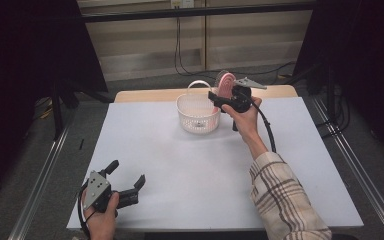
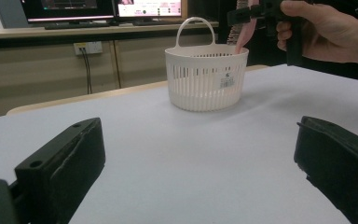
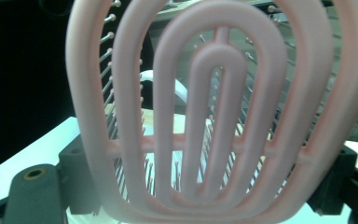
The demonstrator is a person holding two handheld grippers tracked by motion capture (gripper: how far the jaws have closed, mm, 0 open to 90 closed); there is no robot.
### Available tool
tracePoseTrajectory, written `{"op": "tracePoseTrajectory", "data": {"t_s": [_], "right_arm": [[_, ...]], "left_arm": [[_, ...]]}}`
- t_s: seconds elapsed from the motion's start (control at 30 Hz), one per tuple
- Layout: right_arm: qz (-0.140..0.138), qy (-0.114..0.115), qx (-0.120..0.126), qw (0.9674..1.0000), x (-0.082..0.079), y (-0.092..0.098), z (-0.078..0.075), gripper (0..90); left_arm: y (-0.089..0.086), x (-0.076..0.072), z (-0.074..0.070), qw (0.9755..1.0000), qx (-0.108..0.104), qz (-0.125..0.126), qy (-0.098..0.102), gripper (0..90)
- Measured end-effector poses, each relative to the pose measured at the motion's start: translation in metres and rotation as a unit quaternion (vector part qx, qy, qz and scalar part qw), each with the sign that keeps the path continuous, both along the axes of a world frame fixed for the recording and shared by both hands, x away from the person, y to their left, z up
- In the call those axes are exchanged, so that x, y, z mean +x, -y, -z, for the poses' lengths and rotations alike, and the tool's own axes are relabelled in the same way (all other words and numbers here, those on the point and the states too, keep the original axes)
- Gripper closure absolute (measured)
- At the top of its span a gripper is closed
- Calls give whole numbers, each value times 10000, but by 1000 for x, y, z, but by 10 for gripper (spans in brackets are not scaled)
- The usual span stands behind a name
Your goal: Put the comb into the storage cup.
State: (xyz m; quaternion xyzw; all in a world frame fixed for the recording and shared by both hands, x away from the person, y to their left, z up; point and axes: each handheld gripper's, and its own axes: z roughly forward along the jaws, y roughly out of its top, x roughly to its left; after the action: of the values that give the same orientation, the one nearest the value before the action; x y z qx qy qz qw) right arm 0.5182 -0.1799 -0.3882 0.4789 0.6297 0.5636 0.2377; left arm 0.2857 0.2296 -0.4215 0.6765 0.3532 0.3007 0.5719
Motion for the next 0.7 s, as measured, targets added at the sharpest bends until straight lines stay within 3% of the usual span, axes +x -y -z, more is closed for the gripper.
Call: {"op": "tracePoseTrajectory", "data": {"t_s": [0.43,0.7], "right_arm": [[-156,15,-30,9999,-9,4,2,182],[-291,-27,-178,9994,-12,3,7,191]], "left_arm": [[0,0,0,10000,19,10,-7,20],[1,0,0,10000,5,11,-6,20]]}}
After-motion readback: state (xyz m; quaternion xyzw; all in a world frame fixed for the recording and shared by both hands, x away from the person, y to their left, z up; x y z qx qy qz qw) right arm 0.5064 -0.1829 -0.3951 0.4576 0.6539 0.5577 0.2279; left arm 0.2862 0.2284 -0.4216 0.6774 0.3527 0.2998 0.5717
